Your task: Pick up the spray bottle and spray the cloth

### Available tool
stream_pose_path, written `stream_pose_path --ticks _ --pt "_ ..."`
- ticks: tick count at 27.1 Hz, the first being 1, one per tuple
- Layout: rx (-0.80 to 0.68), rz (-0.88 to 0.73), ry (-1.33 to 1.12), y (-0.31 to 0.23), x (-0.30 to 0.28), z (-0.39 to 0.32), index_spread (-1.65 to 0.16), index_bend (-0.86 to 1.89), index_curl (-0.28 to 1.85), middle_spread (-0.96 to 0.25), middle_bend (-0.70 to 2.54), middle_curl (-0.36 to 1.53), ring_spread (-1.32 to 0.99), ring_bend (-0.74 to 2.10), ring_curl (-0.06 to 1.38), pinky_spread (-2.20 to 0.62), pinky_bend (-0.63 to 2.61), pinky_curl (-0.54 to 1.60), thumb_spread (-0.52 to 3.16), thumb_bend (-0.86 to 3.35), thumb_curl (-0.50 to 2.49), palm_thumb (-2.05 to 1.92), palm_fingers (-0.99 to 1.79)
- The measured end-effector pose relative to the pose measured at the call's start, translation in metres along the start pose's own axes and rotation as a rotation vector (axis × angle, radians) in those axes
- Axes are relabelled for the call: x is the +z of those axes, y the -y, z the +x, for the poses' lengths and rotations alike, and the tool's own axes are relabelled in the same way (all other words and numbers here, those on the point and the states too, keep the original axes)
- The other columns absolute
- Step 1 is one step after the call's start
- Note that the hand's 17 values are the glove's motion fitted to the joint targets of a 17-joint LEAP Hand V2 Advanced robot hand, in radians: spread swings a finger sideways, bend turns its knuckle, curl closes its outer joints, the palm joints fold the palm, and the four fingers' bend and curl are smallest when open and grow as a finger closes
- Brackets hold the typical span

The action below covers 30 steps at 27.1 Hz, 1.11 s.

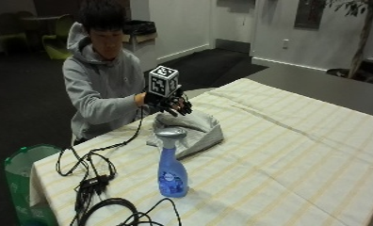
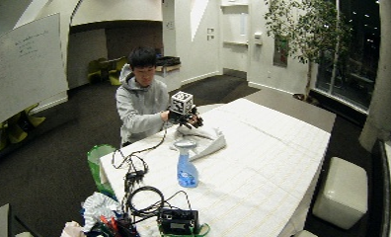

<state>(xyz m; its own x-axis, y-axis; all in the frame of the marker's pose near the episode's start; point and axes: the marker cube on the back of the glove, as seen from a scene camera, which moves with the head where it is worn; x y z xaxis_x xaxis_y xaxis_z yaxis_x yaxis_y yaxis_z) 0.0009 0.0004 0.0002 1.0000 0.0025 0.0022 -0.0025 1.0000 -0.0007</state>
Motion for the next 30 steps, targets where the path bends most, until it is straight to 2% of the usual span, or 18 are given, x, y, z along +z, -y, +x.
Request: stream_pose_path --ticks 5,11,22,30 --pt "-0.004 0.005 0.003 -0.002 0.002 0.000 -0.25 0.19 0.11 -0.03 0.25 0.10 0.03 0.18 0.05 0.17 0.37 0.14 0.65 0.10 0.08 0.21 0.24" --pt "-0.021 0.043 0.009 -0.005 0.001 0.003 -0.31 0.18 0.17 -0.04 0.25 0.15 0.05 0.19 0.08 0.21 0.38 0.18 0.86 0.07 0.11 0.22 0.22" --pt "-0.069 0.157 0.079 -0.019 0.002 0.027 -0.35 0.16 0.22 -0.04 0.26 0.22 0.05 0.19 0.12 0.24 0.37 0.23 1.02 0.02 0.17 0.26 0.22" --pt "-0.143 0.173 0.157 -0.030 0.004 0.066 -0.35 0.18 0.25 -0.05 0.29 0.25 0.04 0.19 0.14 0.24 0.32 0.24 1.07 0.00 0.21 0.32 0.26"
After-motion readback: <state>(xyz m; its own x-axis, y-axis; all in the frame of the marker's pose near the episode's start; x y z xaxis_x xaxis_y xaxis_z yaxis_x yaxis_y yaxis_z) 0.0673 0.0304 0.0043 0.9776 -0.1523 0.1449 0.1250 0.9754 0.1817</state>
